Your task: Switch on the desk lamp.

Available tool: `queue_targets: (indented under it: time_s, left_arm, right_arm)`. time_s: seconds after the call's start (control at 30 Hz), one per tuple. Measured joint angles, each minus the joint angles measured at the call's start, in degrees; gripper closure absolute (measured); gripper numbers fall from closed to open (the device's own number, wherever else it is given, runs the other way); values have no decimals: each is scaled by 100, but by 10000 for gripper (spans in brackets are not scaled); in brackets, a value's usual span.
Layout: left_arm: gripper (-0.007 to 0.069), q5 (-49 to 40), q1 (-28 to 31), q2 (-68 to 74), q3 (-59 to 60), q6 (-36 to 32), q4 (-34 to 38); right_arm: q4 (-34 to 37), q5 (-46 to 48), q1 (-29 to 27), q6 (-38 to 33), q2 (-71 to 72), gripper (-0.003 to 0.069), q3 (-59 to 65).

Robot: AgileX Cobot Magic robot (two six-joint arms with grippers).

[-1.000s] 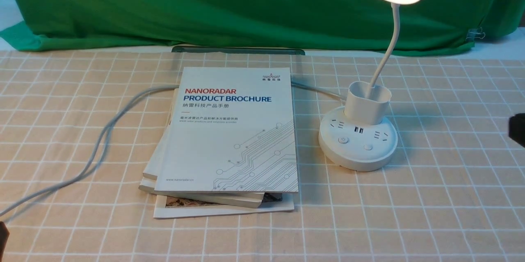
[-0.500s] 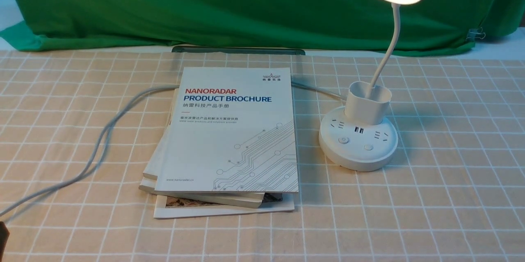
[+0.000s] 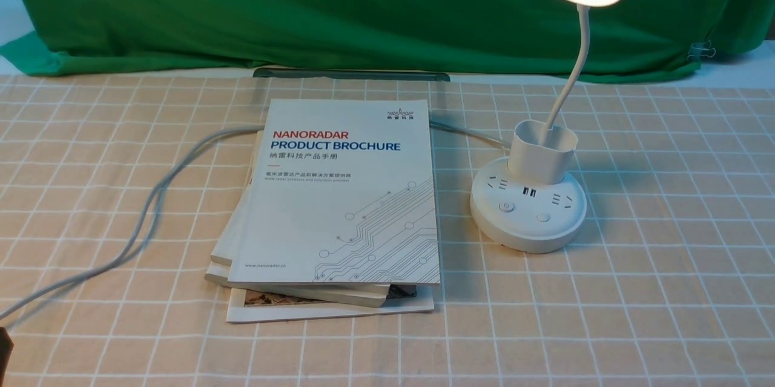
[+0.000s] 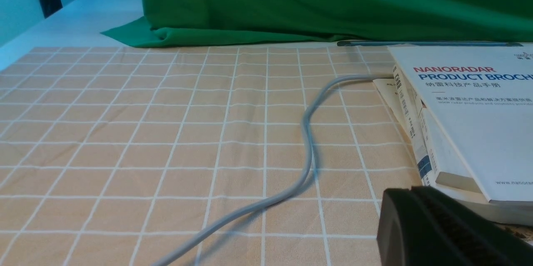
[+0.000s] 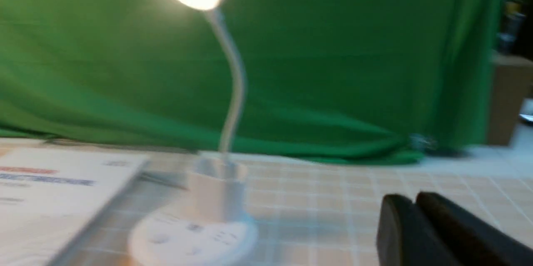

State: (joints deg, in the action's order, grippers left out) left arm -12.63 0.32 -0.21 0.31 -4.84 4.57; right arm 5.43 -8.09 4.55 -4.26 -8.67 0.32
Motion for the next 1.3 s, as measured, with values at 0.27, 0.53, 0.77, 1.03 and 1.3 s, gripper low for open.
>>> queue_targets:
  time_s: [0.27, 0.53, 0.77, 1.03, 1.3]
  left_arm:
    - [603, 0, 0, 0, 0, 0, 0]
    - [603, 0, 0, 0, 0, 0, 0]
    - [603, 0, 0, 0, 0, 0, 0]
    - [603, 0, 0, 0, 0, 0, 0]
    - [603, 0, 0, 0, 0, 0, 0]
  right_arm:
    - [-466, 996, -917, 457, 599, 537, 29]
    - [-617, 1867, -452, 876, 843, 515, 29]
    - [-659, 2022, -448, 914, 843, 503, 29]
    - [-659, 2058, -448, 920, 843, 477, 29]
    - [-659, 2058, -448, 920, 843, 466, 29]
